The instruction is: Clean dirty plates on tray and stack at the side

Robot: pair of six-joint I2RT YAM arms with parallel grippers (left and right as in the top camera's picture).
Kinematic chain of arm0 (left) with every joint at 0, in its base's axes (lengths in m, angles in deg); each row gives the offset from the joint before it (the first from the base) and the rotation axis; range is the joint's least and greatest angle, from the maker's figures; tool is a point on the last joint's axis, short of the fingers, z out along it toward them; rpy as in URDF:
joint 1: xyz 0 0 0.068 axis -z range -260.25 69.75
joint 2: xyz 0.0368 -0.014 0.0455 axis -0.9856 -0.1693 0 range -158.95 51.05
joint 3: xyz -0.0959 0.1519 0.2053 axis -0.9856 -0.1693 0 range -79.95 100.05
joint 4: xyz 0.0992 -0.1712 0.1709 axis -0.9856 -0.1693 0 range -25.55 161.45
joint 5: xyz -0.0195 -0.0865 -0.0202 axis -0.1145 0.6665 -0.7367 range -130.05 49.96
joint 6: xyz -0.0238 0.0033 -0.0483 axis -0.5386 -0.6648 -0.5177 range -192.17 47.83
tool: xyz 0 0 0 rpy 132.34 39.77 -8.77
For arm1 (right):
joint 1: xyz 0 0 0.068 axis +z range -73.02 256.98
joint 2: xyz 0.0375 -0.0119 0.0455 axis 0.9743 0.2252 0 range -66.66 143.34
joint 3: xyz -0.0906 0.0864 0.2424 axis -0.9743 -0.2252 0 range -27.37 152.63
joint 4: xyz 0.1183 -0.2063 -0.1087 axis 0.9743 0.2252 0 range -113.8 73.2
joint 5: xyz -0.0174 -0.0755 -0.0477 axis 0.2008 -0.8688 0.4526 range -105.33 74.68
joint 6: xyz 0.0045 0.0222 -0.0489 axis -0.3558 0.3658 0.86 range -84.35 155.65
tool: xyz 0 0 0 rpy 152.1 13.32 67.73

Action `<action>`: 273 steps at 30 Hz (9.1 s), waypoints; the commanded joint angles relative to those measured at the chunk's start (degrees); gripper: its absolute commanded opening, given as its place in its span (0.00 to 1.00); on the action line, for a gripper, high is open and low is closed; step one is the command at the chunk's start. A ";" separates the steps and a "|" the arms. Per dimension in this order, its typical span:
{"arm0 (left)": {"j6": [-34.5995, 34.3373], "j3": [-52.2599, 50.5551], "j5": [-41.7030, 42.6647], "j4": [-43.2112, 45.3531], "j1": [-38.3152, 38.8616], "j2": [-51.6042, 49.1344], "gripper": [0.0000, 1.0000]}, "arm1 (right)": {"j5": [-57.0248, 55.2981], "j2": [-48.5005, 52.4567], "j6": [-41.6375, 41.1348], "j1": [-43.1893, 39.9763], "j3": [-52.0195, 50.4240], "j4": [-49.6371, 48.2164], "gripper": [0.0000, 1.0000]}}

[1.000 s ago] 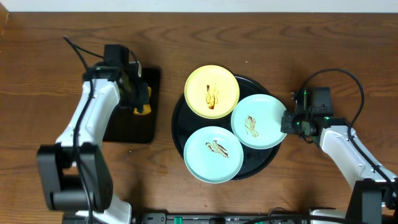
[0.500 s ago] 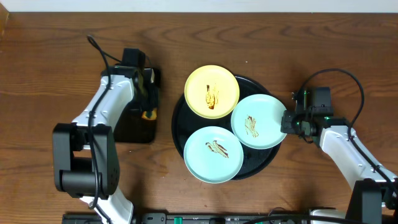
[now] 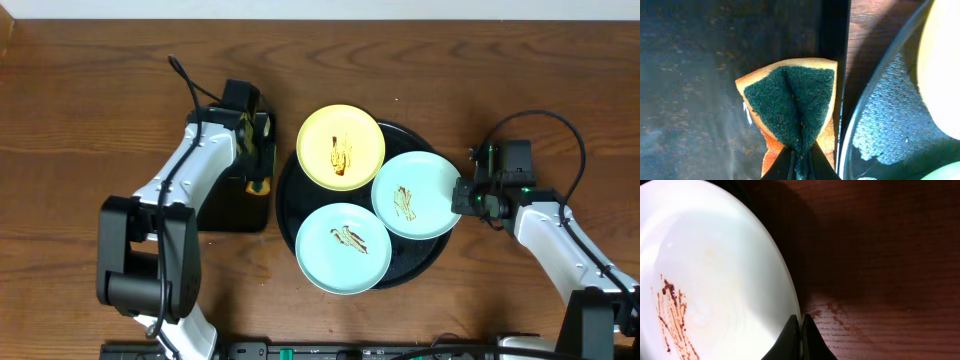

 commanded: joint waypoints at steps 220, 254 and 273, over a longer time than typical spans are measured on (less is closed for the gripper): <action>-11.15 2.34 -5.49 0.17 -0.04 9.94 0.08 | -25.24 -1.53 -5.57 -21.05 0.07 -10.10 0.01; -10.47 2.34 -0.74 5.01 3.98 9.94 0.08 | 10.91 4.44 3.41 11.26 9.18 -16.92 0.44; -10.54 1.62 -0.72 9.44 10.69 7.19 0.08 | 10.93 23.21 -6.91 18.62 9.18 -32.17 0.17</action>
